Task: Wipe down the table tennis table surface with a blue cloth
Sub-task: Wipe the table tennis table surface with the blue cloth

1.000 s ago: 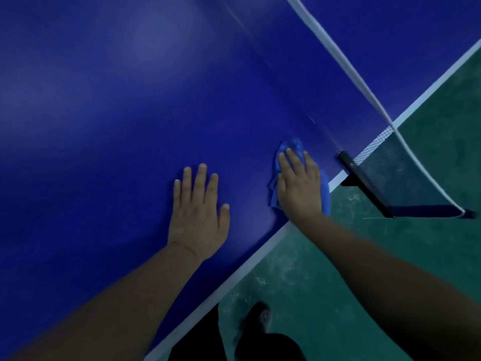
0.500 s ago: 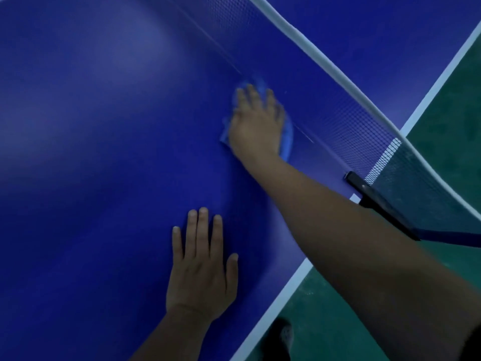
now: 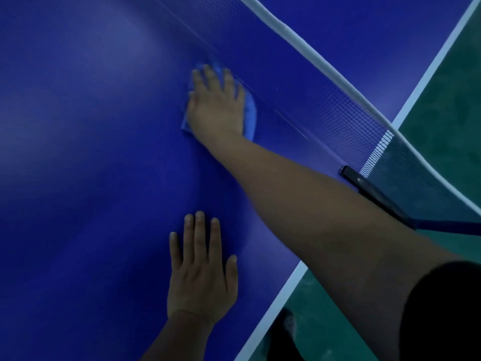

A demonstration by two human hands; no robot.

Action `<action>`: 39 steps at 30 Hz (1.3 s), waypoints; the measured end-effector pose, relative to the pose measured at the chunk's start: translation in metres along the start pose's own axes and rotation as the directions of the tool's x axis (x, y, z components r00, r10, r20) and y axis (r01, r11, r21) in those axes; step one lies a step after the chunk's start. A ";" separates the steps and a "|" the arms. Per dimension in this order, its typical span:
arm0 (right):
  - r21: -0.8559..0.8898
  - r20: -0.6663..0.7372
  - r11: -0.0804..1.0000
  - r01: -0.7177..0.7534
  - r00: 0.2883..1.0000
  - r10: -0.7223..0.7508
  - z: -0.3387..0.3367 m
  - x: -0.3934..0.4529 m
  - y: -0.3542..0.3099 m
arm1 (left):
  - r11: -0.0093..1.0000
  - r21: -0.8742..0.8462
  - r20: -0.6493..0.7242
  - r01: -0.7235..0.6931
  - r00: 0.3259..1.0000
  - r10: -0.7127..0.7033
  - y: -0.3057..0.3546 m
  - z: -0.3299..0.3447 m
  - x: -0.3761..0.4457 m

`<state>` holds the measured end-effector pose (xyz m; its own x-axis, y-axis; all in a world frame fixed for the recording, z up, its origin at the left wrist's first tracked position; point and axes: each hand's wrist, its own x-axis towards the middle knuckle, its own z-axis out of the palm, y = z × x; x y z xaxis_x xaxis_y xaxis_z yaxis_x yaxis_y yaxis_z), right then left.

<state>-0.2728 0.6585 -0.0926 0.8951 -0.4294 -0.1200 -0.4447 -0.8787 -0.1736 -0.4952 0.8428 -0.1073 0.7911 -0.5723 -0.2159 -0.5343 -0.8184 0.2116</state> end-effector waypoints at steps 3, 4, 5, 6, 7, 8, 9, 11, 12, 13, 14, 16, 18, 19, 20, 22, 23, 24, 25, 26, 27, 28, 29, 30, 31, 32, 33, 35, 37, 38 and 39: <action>0.067 -0.036 0.975 -0.212 0.976 0.215 -0.006 -0.025 0.060 | 1.000 -0.003 0.004 -0.008 1.000 0.008 0.000 -0.002 0.000; 0.071 -0.034 0.963 -0.258 0.965 0.261 -0.007 -0.039 0.077 | 1.000 0.000 0.007 -0.013 1.000 0.013 -0.001 -0.002 0.000; 0.077 -0.032 0.951 -0.298 0.953 0.301 -0.009 -0.054 0.091 | 1.000 0.002 0.009 -0.017 1.000 0.017 -0.001 -0.002 0.000; 0.081 -0.029 0.938 -0.338 0.939 0.341 -0.010 -0.069 0.104 | 1.000 0.003 0.013 -0.019 1.000 0.018 -0.001 -0.002 -0.001; 0.078 -0.030 0.924 -0.375 0.925 0.378 -0.010 -0.084 0.115 | 1.000 0.004 0.015 -0.017 1.000 0.017 -0.002 -0.003 -0.001; 0.068 -0.037 0.911 -0.407 0.912 0.410 -0.010 -0.098 0.126 | 1.000 0.007 0.016 -0.014 1.000 0.014 -0.001 -0.003 -0.001; 0.053 -0.046 0.899 -0.434 0.899 0.436 -0.010 -0.112 0.137 | 1.000 0.014 0.015 -0.012 1.000 0.012 -0.001 -0.002 -0.001; 0.036 -0.067 0.887 -0.461 0.884 0.462 -0.008 -0.136 0.155 | 1.000 0.026 0.015 -0.015 1.000 0.014 -0.001 -0.002 -0.002; 0.030 -0.078 0.888 -0.459 0.885 0.460 -0.006 -0.147 0.161 | 0.999 0.029 0.015 -0.021 1.000 0.021 -0.002 -0.002 -0.002; 0.025 -0.088 0.893 -0.450 0.888 0.450 -0.005 -0.157 0.166 | 0.999 0.031 0.015 -0.027 1.000 0.026 -0.003 -0.002 -0.003; 0.020 -0.089 0.898 -0.439 0.894 0.439 -0.004 -0.166 0.169 | 0.999 0.030 0.016 -0.030 0.999 0.030 -0.003 -0.003 -0.003; 0.014 -0.071 0.903 -0.430 0.900 0.430 -0.004 -0.182 0.175 | 0.999 0.019 0.010 -0.033 0.999 0.033 0.000 -0.004 -0.004; 0.009 -0.071 0.902 -0.432 0.899 0.431 -0.006 -0.197 0.185 | 0.999 -0.006 -0.007 -0.050 0.999 0.050 0.007 -0.006 -0.006; 0.002 -0.070 0.907 -0.422 0.904 0.421 -0.007 -0.203 0.190 | 0.998 -0.025 -0.010 -0.065 0.998 0.064 0.011 -0.007 -0.006; -0.004 -0.062 0.915 -0.403 0.914 0.402 -0.008 -0.207 0.196 | 0.996 -0.048 -0.012 -0.080 0.997 0.079 0.016 -0.008 -0.007; -0.005 -0.034 0.931 -0.365 0.930 0.365 -0.010 -0.210 0.208 | 0.990 -0.094 -0.010 -0.110 0.994 0.109 0.026 -0.009 -0.009; -0.009 -0.014 0.931 -0.365 0.931 0.365 -0.011 -0.213 0.213 | 0.987 -0.111 -0.001 -0.118 0.993 0.119 0.030 -0.009 -0.010; -0.032 0.016 0.932 -0.360 0.933 0.361 -0.013 -0.216 0.219 | 0.985 -0.124 0.007 -0.122 0.992 0.124 0.034 -0.008 -0.011; -0.088 0.063 0.938 -0.334 0.938 0.340 -0.013 -0.219 0.225 | 0.983 -0.136 0.014 -0.123 0.992 0.126 0.037 -0.008 -0.012; -0.155 0.118 0.943 -0.293 0.943 0.312 -0.013 -0.225 0.231 | 0.981 -0.149 0.019 -0.123 0.992 0.127 0.041 -0.008 -0.013; -0.222 0.166 0.945 -0.240 0.946 0.279 -0.013 -0.232 0.237 | 0.979 -0.163 0.024 -0.125 0.991 0.131 0.044 -0.008 -0.014; -0.256 0.183 0.945 -0.203 0.950 0.253 -0.017 -0.239 0.243 | 0.975 -0.180 0.029 -0.128 0.990 0.136 0.048 -0.008 -0.016; -0.225 0.182 0.948 -0.226 0.946 0.269 -0.019 -0.247 0.252 | 0.971 -0.198 0.034 -0.132 0.989 0.141 0.053 -0.008 -0.017; -0.162 0.177 0.946 -0.283 0.934 0.309 -0.023 -0.255 0.262 | 0.966 -0.218 0.040 -0.137 0.988 0.149 0.057 -0.009 -0.019; -0.095 0.166 0.936 -0.339 0.922 0.351 -0.026 -0.267 0.272 | 0.960 -0.240 0.042 -0.143 0.987 0.158 0.062 -0.009 -0.021; -0.045 0.129 0.927 -0.373 0.918 0.376 -0.025 -0.281 0.283 | 0.953 -0.264 0.041 -0.148 0.985 0.165 0.066 -0.011 -0.022; 0.045 0.076 0.907 -0.418 0.907 0.414 -0.027 -0.297 0.292 | 0.945 -0.292 0.041 -0.150 0.985 0.169 0.071 -0.011 -0.023; 0.209 0.059 0.853 -0.478 0.877 0.477 -0.035 -0.334 0.303 | 0.930 -0.334 0.042 -0.153 0.983 0.177 0.082 -0.013 -0.026; 0.304 0.061 0.821 -0.483 0.870 0.489 -0.044 -0.369 0.311 | 0.924 -0.344 0.045 -0.164 0.981 0.191 0.095 -0.015 -0.031; 0.339 0.051 0.808 -0.482 0.867 0.496 -0.049 -0.385 0.315 | 0.922 -0.348 0.049 -0.170 0.979 0.199 0.104 -0.015 -0.034; 0.375 0.040 0.790 -0.485 0.860 0.508 -0.053 -0.399 0.320 | 0.918 -0.355 0.055 -0.175 0.977 0.208 0.113 -0.016 -0.036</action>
<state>-0.7702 0.5373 -0.0485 0.5426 -0.8077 -0.2308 -0.7970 -0.4082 -0.4452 -0.5794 0.7716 -0.0606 0.6450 -0.7320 -0.2197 -0.5234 -0.6325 0.5710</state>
